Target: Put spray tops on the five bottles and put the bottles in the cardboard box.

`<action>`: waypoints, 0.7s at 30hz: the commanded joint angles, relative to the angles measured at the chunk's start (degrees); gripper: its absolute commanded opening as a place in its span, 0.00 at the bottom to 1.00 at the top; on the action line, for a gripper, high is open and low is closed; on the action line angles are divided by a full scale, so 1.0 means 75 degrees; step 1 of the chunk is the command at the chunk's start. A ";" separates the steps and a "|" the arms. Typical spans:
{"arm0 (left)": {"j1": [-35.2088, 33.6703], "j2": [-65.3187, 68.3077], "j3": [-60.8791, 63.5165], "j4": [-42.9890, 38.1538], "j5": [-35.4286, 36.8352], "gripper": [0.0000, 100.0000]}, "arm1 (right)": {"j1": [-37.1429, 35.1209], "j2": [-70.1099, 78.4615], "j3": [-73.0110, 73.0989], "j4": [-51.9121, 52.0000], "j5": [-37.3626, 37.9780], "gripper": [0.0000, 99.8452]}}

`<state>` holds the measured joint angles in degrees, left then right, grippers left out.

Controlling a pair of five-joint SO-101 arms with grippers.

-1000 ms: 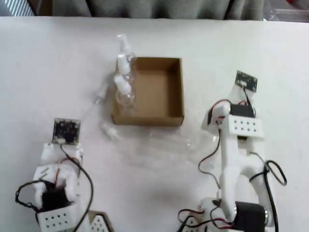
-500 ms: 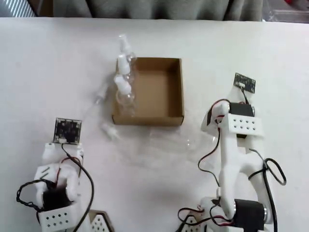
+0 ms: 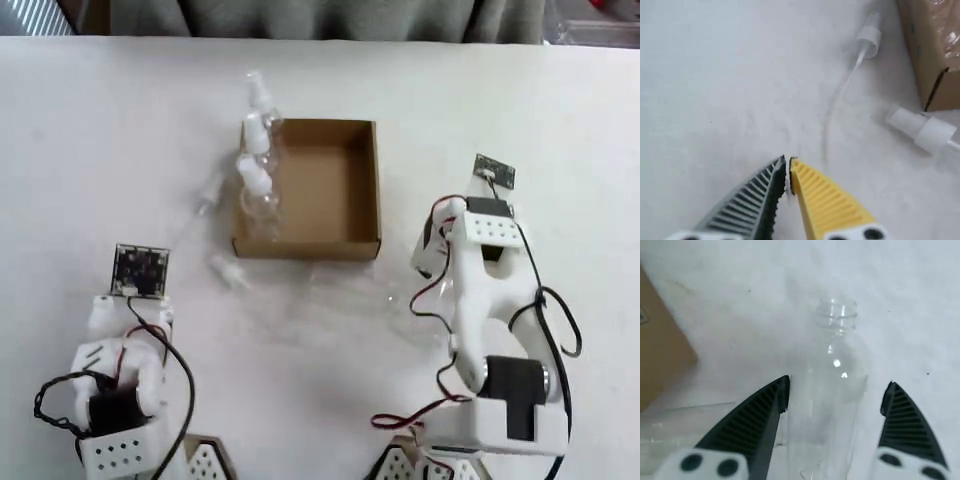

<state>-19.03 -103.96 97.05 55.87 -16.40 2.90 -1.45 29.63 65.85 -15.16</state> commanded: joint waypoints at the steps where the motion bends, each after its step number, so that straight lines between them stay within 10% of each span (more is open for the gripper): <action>1: 0.0088 -0.0088 -0.0012 0.0012 -0.0047 0.03 | 0.0076 0.0205 -0.0457 -0.0100 -0.0059 0.27; 21: 0.0088 -0.0088 -0.0012 0.0012 -0.0047 0.03 | 0.0299 -0.0147 -0.0809 0.0369 -0.0270 0.27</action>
<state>-19.03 -103.96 97.05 55.87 -16.40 5.19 1.19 25.67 67.60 -15.16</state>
